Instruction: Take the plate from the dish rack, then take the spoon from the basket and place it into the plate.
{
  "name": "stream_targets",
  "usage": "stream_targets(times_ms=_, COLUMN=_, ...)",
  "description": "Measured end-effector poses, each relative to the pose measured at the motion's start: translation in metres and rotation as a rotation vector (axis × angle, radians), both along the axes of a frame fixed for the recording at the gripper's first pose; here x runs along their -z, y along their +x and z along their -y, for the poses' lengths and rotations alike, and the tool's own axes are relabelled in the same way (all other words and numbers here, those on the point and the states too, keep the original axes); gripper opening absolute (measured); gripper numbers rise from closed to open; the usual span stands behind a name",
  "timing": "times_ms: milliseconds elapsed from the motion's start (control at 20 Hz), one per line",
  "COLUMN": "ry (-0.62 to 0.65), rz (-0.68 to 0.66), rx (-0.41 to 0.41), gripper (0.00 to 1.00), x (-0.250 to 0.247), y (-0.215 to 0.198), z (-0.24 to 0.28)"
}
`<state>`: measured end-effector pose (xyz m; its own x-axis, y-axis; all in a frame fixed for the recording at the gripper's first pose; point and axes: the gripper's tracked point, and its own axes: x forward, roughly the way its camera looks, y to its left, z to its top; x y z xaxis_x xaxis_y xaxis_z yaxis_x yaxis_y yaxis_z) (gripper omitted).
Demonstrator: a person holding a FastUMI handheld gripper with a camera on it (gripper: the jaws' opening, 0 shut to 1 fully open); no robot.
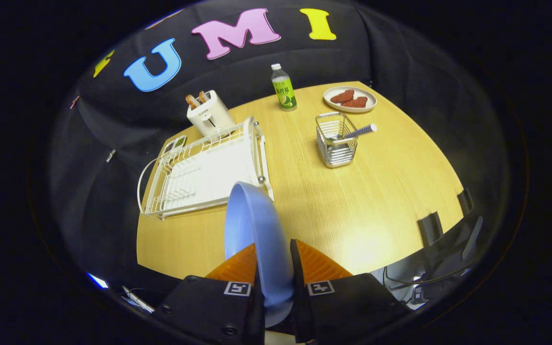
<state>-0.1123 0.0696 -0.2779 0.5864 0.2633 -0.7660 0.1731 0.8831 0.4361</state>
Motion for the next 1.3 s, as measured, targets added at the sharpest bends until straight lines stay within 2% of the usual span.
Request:
stream_targets(times_ms=300, ry=0.060, rz=-0.081, rx=0.011, gripper=0.27, x=0.040, y=0.005, z=-0.015)
stream_targets(times_ms=750, ry=0.137, rz=-0.092, rx=0.017, gripper=0.28, x=0.063, y=0.022, z=-0.045)
stream_targets(times_ms=1150, ry=0.053, rz=-0.056, rx=0.019, gripper=0.32, x=0.064, y=0.032, z=-0.027)
stream_targets(times_ms=1300, ry=0.046, rz=-0.037, rx=0.027, gripper=0.52, x=0.062, y=0.035, z=-0.020)
